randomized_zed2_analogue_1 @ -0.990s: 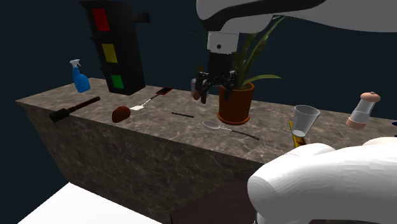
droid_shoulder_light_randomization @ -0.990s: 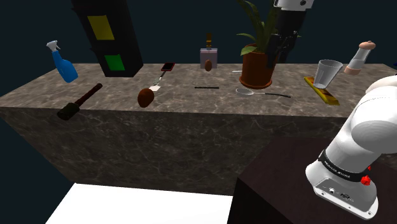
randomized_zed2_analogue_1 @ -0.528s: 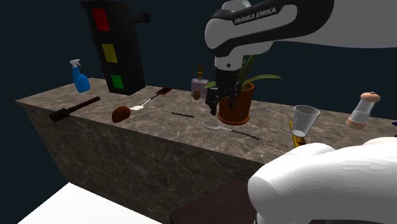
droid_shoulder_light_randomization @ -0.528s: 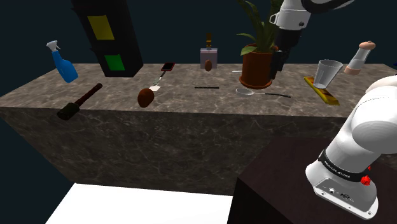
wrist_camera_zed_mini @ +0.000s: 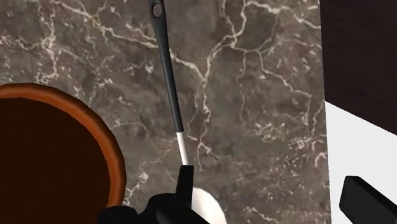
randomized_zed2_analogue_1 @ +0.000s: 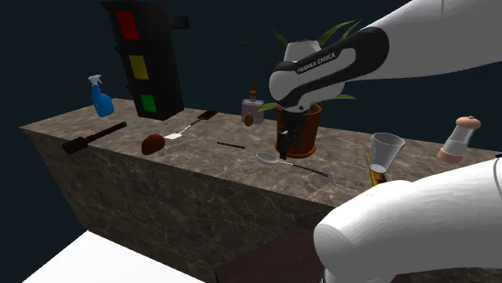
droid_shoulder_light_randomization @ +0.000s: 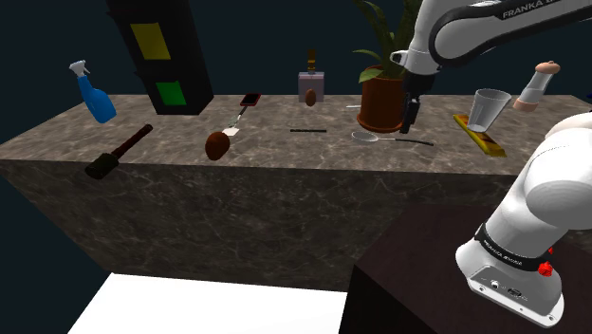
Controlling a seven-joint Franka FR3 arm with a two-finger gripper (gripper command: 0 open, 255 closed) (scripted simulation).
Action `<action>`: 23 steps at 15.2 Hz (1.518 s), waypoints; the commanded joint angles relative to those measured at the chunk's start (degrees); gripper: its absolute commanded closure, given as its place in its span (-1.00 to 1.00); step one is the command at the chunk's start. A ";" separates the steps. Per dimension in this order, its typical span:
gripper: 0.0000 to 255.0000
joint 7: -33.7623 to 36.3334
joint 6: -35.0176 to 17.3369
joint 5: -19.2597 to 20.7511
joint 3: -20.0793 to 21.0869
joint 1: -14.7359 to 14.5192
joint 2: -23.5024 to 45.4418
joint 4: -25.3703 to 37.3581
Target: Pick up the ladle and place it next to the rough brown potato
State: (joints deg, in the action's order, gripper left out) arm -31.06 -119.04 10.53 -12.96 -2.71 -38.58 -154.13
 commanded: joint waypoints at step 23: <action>1.00 -15.61 -22.83 5.36 -8.89 -1.57 17.67 -1.97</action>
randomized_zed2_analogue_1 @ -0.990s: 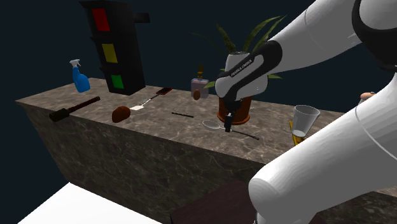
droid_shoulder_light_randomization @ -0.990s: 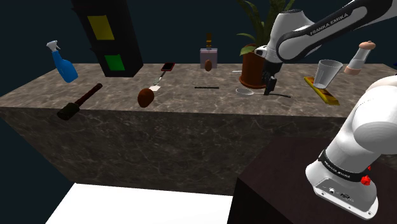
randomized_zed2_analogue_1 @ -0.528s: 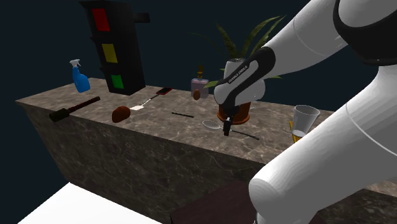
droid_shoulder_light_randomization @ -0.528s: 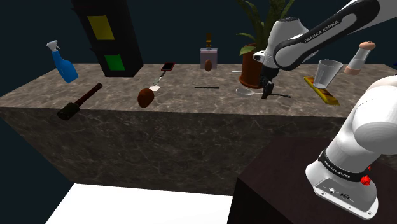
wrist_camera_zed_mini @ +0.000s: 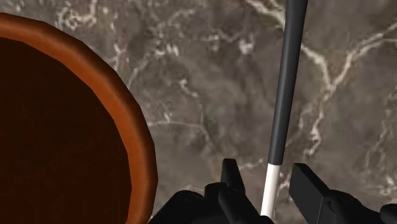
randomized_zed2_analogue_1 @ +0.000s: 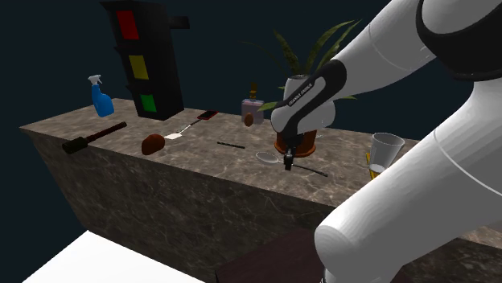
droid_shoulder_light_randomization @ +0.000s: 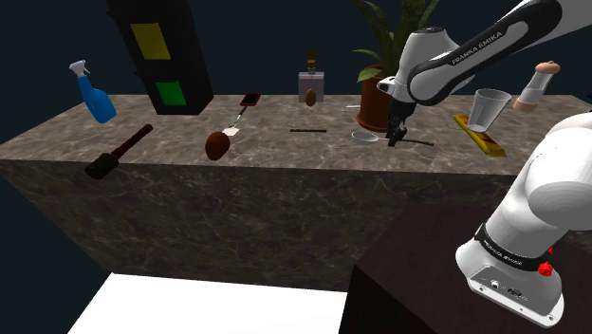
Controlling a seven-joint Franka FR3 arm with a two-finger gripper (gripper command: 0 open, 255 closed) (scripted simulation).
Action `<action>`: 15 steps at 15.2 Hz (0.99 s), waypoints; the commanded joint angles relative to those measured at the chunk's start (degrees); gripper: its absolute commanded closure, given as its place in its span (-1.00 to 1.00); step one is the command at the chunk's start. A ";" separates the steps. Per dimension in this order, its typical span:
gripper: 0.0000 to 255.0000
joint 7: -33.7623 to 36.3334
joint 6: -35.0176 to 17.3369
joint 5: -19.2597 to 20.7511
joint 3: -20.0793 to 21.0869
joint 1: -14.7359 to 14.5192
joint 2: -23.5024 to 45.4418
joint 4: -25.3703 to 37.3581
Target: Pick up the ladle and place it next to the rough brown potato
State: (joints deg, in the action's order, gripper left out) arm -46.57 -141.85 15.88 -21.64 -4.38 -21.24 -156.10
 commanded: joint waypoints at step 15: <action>1.00 0.08 6.95 -0.19 1.08 0.26 -4.48 2.17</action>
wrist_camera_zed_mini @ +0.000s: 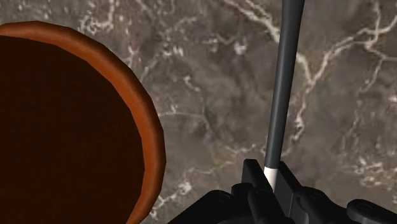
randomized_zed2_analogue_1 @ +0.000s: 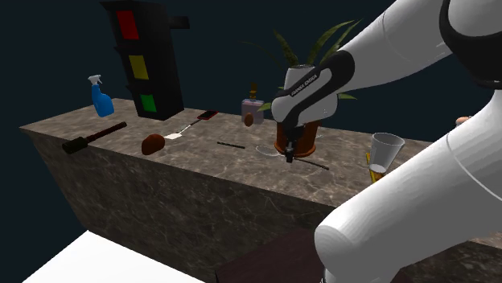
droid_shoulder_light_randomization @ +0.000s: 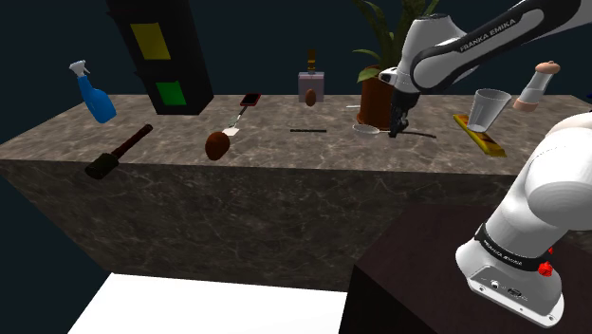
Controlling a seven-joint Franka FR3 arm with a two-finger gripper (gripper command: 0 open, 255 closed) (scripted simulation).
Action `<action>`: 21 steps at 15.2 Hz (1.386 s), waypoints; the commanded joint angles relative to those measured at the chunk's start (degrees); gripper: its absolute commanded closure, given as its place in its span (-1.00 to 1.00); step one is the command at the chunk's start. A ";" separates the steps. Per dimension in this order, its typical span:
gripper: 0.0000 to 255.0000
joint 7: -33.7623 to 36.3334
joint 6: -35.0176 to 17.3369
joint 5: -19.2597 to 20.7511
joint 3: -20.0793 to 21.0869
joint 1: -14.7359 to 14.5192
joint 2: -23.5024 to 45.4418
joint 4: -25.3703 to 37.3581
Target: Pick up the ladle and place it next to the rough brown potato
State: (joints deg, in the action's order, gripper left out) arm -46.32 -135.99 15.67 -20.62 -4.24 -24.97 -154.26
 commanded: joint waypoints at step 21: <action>1.00 -1.04 19.77 -1.98 3.02 -0.35 -8.25 11.58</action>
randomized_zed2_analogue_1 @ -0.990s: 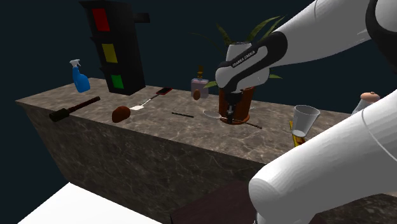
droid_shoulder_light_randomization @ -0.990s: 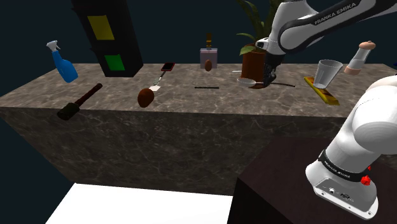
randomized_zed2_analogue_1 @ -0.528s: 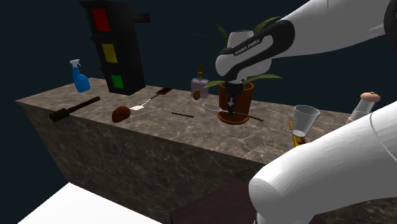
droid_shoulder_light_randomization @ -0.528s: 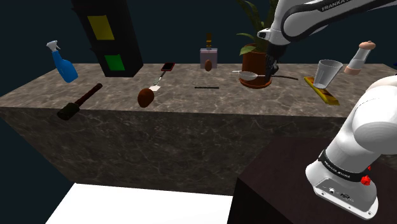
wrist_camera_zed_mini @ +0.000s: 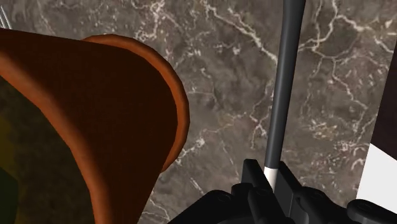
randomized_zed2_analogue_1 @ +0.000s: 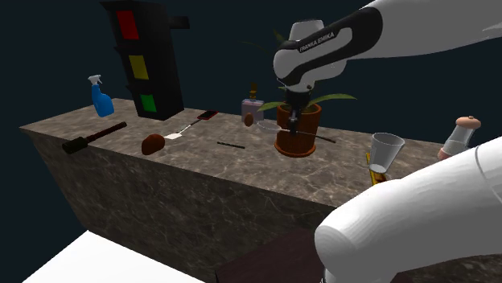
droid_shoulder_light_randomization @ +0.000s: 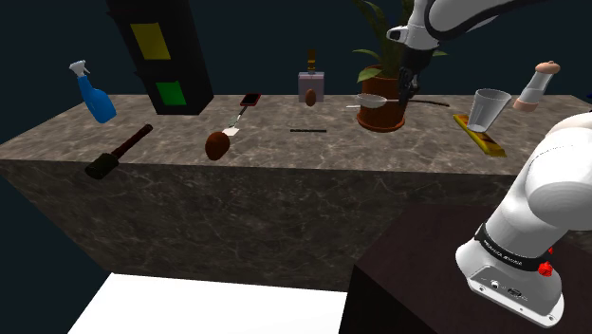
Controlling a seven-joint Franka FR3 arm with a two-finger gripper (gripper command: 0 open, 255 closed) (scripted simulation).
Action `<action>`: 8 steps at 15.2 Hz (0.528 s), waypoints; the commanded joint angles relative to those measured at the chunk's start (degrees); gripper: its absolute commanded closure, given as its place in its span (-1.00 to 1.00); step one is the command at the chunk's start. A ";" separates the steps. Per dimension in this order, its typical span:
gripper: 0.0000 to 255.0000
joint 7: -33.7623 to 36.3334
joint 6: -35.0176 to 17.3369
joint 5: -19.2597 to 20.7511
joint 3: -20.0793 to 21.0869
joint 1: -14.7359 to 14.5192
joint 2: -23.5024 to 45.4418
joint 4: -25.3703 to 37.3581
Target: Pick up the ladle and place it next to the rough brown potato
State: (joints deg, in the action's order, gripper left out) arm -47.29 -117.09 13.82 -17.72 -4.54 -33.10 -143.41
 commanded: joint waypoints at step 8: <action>1.00 6.80 -0.74 -4.24 5.09 -4.83 10.11 8.39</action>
State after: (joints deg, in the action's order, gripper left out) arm -41.43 -117.52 10.08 -13.26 -8.78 -24.39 -135.99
